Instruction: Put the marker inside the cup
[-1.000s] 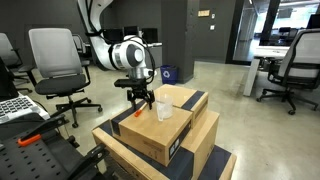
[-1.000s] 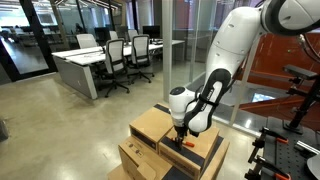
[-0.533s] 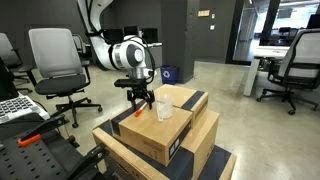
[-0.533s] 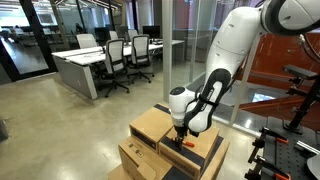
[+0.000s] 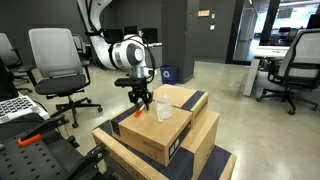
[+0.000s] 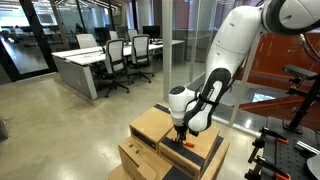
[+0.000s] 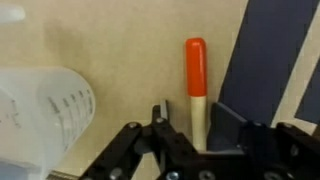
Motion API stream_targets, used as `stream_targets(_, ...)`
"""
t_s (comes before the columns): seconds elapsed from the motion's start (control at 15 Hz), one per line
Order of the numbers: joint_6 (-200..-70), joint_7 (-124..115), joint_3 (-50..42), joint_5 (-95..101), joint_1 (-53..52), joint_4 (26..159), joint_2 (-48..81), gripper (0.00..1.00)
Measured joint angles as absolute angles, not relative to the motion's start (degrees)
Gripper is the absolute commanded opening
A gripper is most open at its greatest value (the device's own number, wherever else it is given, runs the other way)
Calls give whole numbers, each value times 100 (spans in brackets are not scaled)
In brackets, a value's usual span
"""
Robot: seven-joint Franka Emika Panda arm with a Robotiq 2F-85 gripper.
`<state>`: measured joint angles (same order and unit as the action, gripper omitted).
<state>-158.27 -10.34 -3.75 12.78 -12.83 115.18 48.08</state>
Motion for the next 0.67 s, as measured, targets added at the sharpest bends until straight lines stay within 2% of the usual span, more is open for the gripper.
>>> stream_targets(0.2, -15826, -1034, -387, 1278, -1282, 11518, 4784, 0)
stream_targets(0.4, -15824, -1034, -390, 1278, -1282, 11518, 4768, 4)
stream_targets(0.67, -15824, -1034, -390, 1278, -1282, 11519, 4766, 4)
